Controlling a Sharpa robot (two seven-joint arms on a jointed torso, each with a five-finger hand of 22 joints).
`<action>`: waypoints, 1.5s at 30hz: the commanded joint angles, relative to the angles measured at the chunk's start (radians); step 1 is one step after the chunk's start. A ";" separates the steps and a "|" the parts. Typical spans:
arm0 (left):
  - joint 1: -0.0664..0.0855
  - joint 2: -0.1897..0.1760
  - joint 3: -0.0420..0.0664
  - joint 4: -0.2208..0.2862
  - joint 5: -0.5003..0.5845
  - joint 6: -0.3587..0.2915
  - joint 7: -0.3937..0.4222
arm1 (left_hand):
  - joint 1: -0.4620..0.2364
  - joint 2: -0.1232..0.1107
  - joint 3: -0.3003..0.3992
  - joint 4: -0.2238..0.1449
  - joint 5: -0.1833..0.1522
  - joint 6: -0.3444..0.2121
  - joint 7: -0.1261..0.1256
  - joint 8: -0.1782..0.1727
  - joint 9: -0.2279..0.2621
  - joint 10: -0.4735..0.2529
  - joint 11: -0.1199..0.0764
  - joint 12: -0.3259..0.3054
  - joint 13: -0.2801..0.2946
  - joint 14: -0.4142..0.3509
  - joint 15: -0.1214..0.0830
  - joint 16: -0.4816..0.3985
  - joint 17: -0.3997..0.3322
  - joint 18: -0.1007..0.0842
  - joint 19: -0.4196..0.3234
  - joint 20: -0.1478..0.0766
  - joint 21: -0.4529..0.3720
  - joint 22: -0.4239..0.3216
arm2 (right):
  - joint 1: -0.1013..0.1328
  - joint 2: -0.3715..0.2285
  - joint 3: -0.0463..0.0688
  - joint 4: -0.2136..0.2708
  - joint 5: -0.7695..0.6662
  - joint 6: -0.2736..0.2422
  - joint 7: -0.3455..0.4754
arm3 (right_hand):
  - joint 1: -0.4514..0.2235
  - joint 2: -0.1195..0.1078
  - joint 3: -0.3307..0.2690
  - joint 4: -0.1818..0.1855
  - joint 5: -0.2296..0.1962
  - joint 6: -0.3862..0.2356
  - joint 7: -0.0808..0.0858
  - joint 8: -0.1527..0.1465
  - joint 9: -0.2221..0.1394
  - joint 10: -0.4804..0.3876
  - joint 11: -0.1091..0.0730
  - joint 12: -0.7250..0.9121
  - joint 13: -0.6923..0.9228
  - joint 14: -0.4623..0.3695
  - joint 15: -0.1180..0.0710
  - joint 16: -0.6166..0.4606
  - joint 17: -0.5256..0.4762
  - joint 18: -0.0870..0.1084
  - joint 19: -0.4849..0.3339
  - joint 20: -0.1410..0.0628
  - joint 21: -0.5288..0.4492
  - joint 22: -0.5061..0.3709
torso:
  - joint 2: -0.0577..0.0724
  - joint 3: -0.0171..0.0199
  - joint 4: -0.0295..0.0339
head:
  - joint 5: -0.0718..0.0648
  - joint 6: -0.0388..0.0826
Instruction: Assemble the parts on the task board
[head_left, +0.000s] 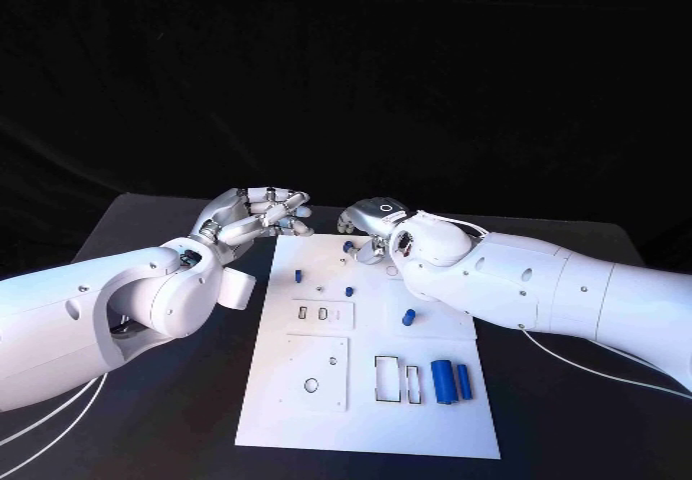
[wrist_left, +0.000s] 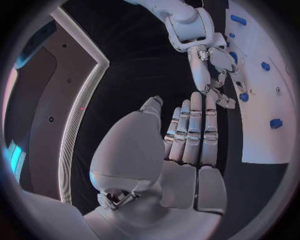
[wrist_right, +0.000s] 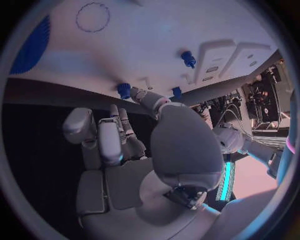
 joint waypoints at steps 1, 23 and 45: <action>0.002 0.002 0.001 0.002 0.003 0.017 0.003 | -0.013 0.000 -0.001 -0.001 -0.003 -0.008 0.000 -0.004 0.002 -0.003 0.006 -0.004 0.001 -0.009 0.000 0.003 0.001 0.011 0.002 0.002 -0.003 -0.001 | 0.000 -0.001 0.000 -0.002 0.003 0.022 0.011 | 0.010 0.001 -0.012 0.002 -0.001 -0.002 0.002 -0.003 -0.003 -0.006 0.001 0.004 -0.003 -0.007 0.003 -0.004 -0.004 0.019 -0.007 -0.003 -0.005 -0.005 | 0.001 0.0000 -0.0001 | -0.002 -0.003; 0.002 0.004 0.000 -0.021 0.003 0.035 0.005 | -0.013 0.001 -0.001 -0.001 -0.005 -0.008 0.000 -0.004 0.002 -0.003 0.006 -0.005 0.002 -0.010 0.000 0.004 0.003 0.012 0.002 0.002 -0.004 -0.001 | 0.027 -0.336 0.015 0.281 0.330 0.032 -0.001 | -0.062 -0.058 -0.125 0.064 0.084 0.066 -0.054 0.042 0.039 0.278 -0.081 0.352 0.255 0.033 -0.069 0.070 0.098 -0.006 0.083 -0.066 0.059 0.113 | -0.026 0.0069 -0.0210 | -0.019 0.012; 0.001 0.006 0.000 -0.023 -0.001 0.066 -0.005 | -0.011 0.004 0.001 -0.003 -0.004 -0.008 -0.001 -0.004 0.003 -0.003 0.006 -0.006 0.002 -0.011 0.000 0.004 0.005 0.012 0.002 0.002 -0.004 -0.002 | -0.005 -0.340 0.015 0.163 0.375 0.100 -0.037 | -0.011 -0.035 -0.261 0.132 0.251 -0.034 -0.043 0.075 0.310 0.449 -0.078 1.320 1.219 0.111 -0.056 0.266 0.498 -0.051 0.203 -0.058 0.213 0.332 | -0.022 0.0115 -0.0208 | -0.008 0.015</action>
